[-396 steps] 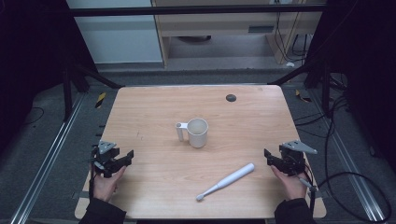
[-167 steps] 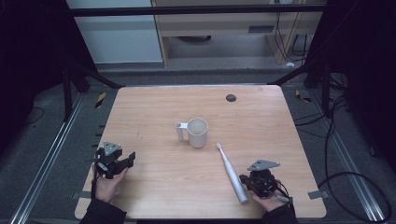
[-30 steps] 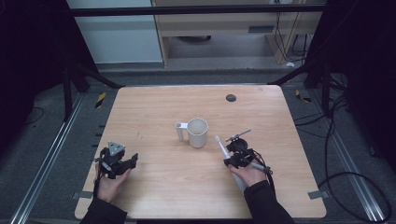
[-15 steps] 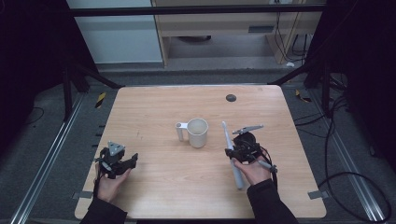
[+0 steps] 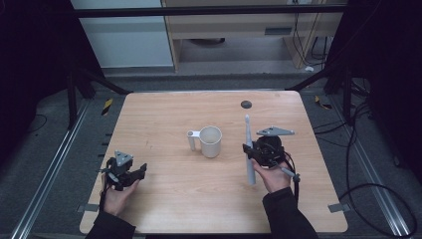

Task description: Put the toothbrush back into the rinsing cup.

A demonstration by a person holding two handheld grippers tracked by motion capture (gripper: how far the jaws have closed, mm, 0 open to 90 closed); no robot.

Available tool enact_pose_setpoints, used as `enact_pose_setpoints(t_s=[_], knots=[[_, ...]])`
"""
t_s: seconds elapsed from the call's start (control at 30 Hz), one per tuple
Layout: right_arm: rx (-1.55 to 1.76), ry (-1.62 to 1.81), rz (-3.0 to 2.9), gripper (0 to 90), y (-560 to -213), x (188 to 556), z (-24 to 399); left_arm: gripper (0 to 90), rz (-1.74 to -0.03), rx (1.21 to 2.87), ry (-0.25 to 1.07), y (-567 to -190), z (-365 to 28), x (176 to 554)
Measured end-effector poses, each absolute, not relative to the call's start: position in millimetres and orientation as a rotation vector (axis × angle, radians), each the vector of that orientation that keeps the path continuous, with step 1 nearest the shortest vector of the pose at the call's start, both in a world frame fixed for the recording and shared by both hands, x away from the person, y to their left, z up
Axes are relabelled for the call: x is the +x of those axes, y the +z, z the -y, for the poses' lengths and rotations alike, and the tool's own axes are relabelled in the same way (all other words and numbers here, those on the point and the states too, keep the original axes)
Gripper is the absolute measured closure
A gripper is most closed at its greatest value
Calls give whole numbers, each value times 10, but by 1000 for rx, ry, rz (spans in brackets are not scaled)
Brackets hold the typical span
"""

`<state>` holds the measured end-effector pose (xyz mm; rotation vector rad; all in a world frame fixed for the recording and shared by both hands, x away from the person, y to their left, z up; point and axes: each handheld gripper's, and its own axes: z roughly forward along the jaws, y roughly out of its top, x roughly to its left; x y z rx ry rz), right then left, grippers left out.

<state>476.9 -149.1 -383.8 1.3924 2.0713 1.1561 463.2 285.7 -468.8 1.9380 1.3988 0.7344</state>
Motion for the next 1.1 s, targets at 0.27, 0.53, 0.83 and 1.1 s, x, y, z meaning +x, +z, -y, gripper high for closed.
enact_pose_setpoints(t_s=[0.27,0.53,0.83,1.1], knots=[[1360,1243,-1971,680,-3699,4830,1456,426,-1398,1934,733,-4685,-2860,4630],[1318,1335,-1882,681,-3515,4929,1376,426,-1395,1934,737,-4683,-2858,4626],[1311,1413,-1806,681,-3348,5102,1290,425,-1395,1929,737,-4681,-2866,4626],[1303,1441,-1768,681,-3349,5251,1215,424,-1398,1924,739,-4681,-2873,4627]])
